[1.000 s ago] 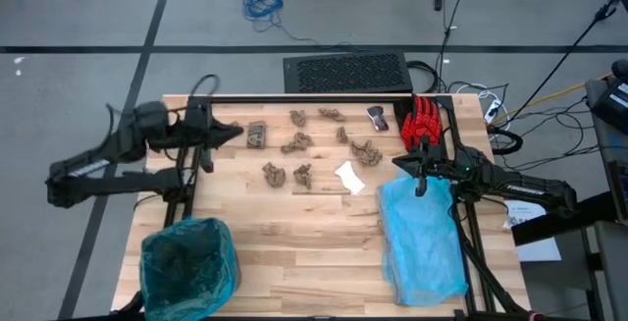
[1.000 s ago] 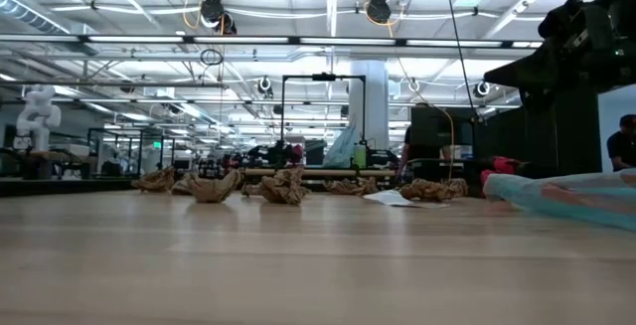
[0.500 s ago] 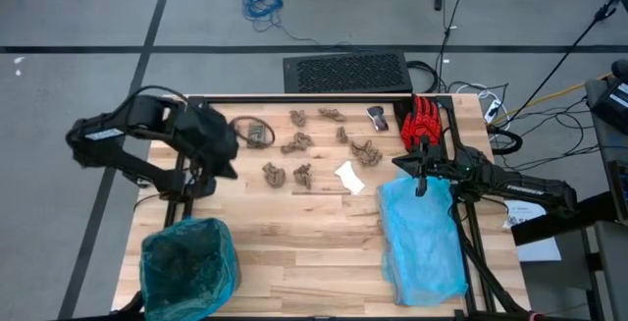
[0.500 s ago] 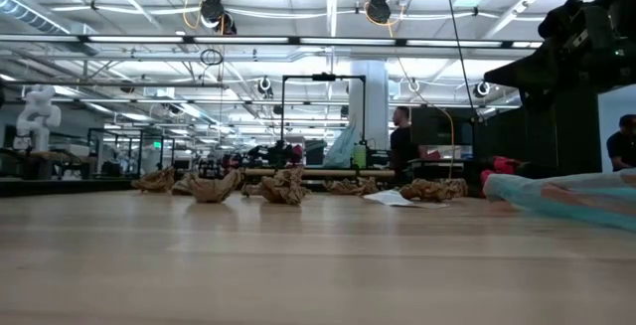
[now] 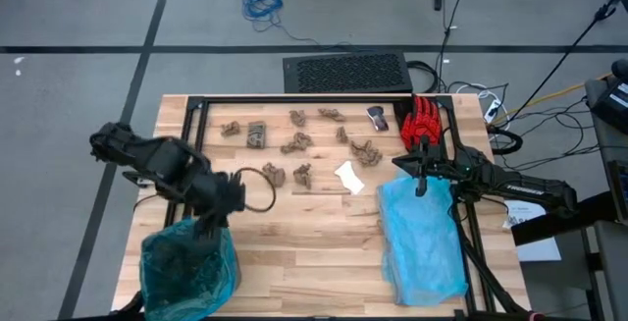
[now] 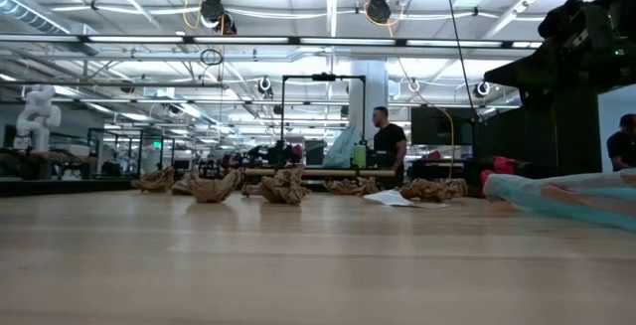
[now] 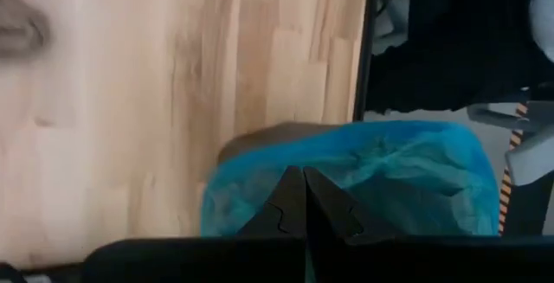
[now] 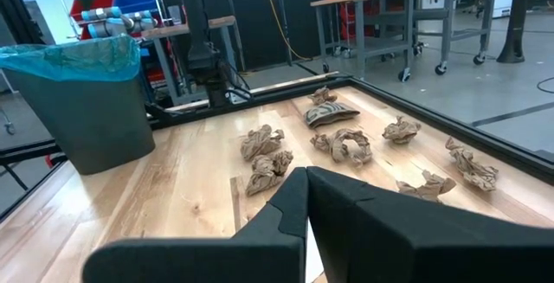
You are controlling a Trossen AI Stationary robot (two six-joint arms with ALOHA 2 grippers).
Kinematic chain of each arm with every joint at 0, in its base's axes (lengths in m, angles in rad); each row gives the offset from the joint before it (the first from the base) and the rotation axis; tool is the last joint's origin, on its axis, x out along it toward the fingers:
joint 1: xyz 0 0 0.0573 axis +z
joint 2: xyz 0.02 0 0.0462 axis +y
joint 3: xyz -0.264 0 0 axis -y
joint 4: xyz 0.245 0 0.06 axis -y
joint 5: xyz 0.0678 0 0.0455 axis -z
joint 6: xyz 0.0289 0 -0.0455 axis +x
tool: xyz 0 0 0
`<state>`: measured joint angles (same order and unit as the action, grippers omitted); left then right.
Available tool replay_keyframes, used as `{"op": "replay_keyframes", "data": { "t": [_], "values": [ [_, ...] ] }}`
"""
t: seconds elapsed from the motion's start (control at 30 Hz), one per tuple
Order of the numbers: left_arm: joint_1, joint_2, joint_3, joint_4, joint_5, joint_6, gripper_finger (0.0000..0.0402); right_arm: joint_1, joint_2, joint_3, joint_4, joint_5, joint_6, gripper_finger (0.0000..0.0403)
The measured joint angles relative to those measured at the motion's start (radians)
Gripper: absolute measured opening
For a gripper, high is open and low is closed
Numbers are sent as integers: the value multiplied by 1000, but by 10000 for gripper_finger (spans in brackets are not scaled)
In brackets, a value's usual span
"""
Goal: Place trash/remove bag and relplace
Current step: Move the trash bin to the middle of the table
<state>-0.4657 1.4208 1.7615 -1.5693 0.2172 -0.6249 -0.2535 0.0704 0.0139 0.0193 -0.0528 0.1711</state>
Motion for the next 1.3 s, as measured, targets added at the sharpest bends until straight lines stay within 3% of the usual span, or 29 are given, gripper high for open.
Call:
{"op": "replay_keyframes", "data": {
  "t": [0.27,0.5,1.0,1.3],
  "values": [
    [-156,0,-126,-1,10,-284,0,0,0,0,0,0,0,0],
    [-190,1,-248,-3,-32,-335,0,0,0,0,0,0,0,0],
    [-58,17,-277,101,-360,-130,0,0,0,0,0,0,0,0],
    [81,64,-277,173,-398,69,0,0,0,0,0,0,0,0]
  ]
}}
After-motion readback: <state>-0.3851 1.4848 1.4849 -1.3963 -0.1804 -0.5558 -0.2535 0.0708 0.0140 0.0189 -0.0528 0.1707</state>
